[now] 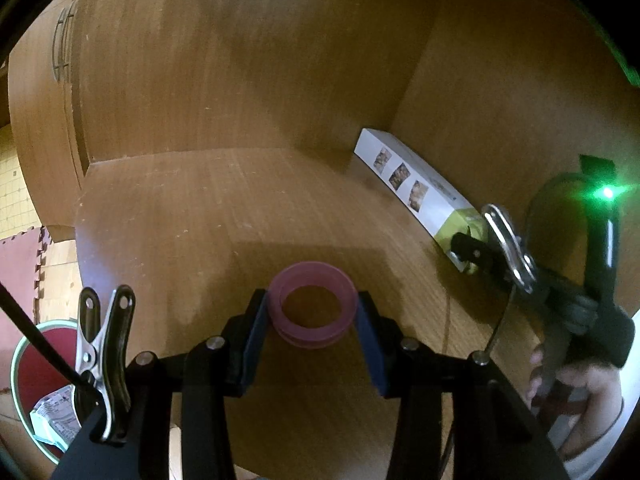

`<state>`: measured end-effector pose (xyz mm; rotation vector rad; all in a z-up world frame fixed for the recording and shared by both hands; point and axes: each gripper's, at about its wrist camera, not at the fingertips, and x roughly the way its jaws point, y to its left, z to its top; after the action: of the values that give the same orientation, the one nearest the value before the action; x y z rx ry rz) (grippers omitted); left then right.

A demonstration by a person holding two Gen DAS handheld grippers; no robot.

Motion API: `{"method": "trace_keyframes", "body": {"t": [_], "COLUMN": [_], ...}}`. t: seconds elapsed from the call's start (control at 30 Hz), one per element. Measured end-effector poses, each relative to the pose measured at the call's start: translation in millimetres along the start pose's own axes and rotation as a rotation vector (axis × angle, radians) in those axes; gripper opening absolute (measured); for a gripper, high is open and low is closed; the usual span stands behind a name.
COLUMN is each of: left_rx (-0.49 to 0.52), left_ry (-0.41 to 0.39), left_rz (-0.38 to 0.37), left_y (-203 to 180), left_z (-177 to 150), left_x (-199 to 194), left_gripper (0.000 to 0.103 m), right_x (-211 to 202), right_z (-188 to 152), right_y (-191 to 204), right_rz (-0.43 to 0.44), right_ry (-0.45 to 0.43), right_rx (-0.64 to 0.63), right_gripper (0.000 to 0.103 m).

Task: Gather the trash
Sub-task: 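Close the right gripper on the end of the white-and-green selfie stick box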

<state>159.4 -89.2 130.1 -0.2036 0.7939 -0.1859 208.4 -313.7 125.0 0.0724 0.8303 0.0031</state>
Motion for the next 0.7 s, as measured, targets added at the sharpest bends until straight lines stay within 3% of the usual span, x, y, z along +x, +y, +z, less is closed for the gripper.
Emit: {"method": "trace_keyframes", "body": {"t": [0.27,0.4,0.57,0.7], "left_rx": [-0.013,-0.012,-0.020,-0.033], "left_ry": [-0.002,-0.003,-0.010,-0.009], "left_rz": [0.006,0.007,0.010,0.008], "left_y": [3,2,7,11], "left_z": [-1,-2,-1,0], "left_x": [-3,-5,-10,-10], "left_gripper": [0.045,0.045,0.045,0.045], "right_x": [-3,-16,-31,-19], "right_z": [10,9,10,16], "right_y": [32,45,54,43], "right_rz": [0.072,0.218,0.165,0.025], "right_ry": [-0.016,-0.023,-0.072,-0.061], "right_rx": [-0.113,-0.172,-0.248,-0.264], "right_gripper": [0.070,0.069,0.069,0.069]}}
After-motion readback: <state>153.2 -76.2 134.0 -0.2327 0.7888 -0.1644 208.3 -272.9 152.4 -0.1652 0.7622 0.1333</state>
